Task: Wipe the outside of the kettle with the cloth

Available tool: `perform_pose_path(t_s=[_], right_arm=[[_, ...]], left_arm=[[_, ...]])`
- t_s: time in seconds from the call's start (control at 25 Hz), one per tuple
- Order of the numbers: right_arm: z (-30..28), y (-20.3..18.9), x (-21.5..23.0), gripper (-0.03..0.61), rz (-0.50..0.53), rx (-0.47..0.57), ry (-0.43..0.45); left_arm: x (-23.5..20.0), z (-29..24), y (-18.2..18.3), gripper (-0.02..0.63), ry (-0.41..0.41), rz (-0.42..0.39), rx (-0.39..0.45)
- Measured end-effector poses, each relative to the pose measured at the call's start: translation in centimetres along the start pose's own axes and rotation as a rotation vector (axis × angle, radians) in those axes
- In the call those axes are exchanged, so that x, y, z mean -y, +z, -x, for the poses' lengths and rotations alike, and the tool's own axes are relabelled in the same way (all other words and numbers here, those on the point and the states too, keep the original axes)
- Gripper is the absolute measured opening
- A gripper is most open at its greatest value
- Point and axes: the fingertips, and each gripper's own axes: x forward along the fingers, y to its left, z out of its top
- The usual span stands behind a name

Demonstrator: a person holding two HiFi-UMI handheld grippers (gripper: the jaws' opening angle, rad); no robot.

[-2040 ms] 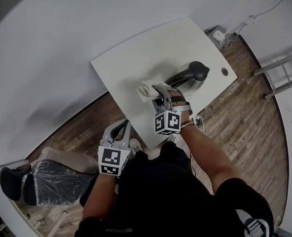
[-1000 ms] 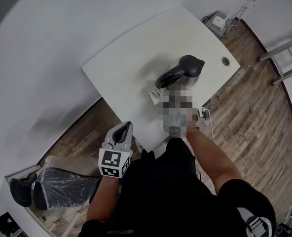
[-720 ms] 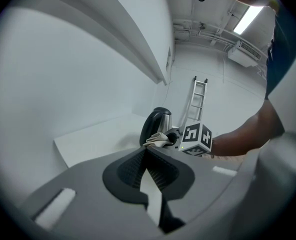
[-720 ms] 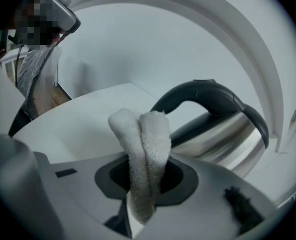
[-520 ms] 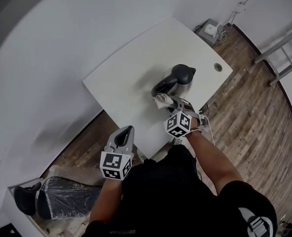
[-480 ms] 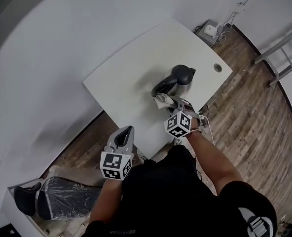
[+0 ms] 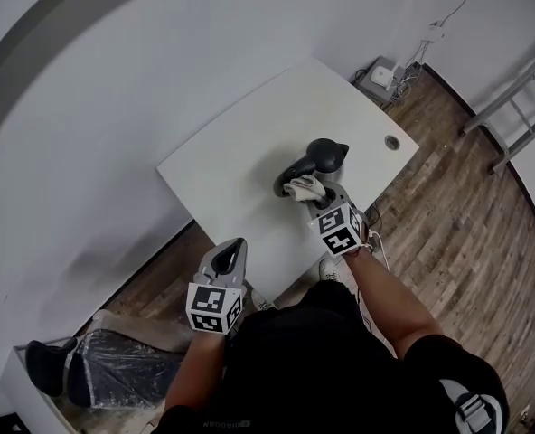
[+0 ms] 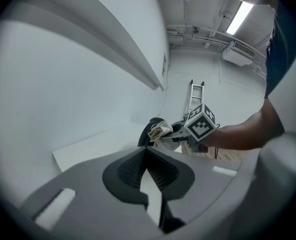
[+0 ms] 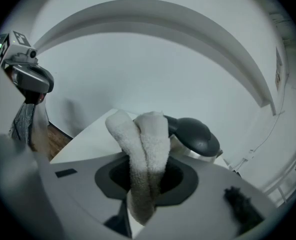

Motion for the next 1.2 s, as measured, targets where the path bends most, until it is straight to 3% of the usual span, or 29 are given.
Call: perform_pose_path(t_s=[0.36, 0.68, 1.0, 1.2], right_arm=[[6.5, 1.0, 5.4, 0.092, -0.046, 0.182, 0.112], [10.8, -2.1, 8.6, 0.092, -0.070, 0.316, 0.345], [12.3, -4.5, 8.2, 0.092, -0.135, 0.338, 0.540], [14.7, -4.4, 6.0, 0.092, -0.138, 0.350, 0.576]], left_arm=[[4.2, -3.8, 3.5, 0.006, 0.120, 0.037, 0.048], [11.6, -8.7, 6.9, 0.006, 0.213, 0.069, 0.128], [17.1, -5.3, 3.2, 0.006, 0.371, 0.163, 0.085], [18.8, -2.5, 3.0, 0.006, 0.389, 0.165, 0.123]])
